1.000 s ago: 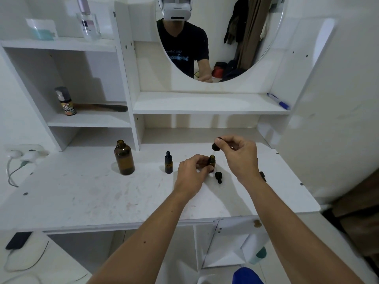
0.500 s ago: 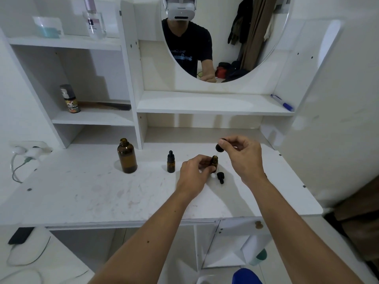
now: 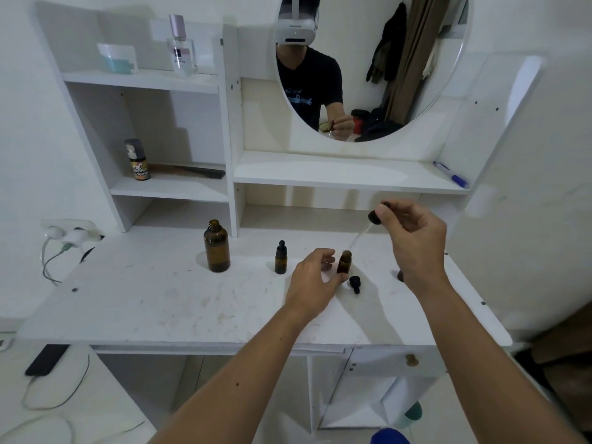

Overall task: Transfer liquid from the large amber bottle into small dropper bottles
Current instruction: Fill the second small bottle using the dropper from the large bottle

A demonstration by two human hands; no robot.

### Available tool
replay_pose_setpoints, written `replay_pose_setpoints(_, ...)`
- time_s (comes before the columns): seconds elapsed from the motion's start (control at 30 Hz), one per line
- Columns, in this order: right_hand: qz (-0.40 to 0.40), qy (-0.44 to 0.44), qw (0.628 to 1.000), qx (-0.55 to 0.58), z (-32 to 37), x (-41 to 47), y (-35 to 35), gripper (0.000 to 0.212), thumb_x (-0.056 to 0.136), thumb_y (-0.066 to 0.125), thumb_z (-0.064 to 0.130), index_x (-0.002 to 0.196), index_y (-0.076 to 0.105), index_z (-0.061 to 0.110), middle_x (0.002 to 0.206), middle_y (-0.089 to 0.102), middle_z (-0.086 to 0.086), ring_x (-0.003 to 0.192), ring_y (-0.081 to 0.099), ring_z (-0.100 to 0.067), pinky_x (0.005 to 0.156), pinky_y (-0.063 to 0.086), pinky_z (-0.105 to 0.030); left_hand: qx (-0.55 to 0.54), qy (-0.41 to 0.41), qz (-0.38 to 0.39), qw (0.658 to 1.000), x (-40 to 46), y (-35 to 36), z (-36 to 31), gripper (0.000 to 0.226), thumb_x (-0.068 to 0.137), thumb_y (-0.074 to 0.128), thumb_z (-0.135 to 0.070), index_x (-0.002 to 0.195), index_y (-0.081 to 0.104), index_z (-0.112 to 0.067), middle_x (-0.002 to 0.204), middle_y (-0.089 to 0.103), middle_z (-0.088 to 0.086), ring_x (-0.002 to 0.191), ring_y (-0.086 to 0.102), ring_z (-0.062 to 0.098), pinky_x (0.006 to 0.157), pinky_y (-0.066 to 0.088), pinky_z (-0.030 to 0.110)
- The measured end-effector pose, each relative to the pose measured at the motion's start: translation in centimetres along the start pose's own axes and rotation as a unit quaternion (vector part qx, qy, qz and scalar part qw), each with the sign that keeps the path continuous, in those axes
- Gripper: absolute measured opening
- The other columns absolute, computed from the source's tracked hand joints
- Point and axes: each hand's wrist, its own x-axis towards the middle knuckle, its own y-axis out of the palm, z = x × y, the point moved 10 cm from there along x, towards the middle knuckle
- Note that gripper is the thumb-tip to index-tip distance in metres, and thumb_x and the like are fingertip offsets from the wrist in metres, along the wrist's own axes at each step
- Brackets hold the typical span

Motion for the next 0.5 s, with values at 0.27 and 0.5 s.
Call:
replay_pose_setpoints(0.27,0.024,-0.019,0.998,0.056,3.5,-1.4,3.5,0.012,0.095,0.077,0.006,0.098,0.078,0.018,0.087,0.082,0.011,0.086,0.079,-0.007,0.087,0.058,-0.017,-0.028,0.007,-0.018,0.999,-4.3,-6.9,1.7,0.046,0.085,0.085,-0.033,0.126,0.067,-0.022,0.11,0.073,-0.015,0.1,0.069,-0.004,0.093,0.056,0.017)
replay_pose_setpoints(0.5,0.047,-0.014,0.99,0.129,4.4,-3.1,9.7,0.013,0.094,0.076,0.004,0.104,0.077,0.012,0.091,0.081,0.009,0.09,0.077,-0.002,0.089,0.059,-0.018,0.0,-0.041,-0.044,0.998,-6.8,-16.8,5.6,0.037,0.079,0.089,-0.031,0.113,0.074,-0.024,0.1,0.078,-0.013,0.093,0.073,-0.001,0.088,0.059,0.018)
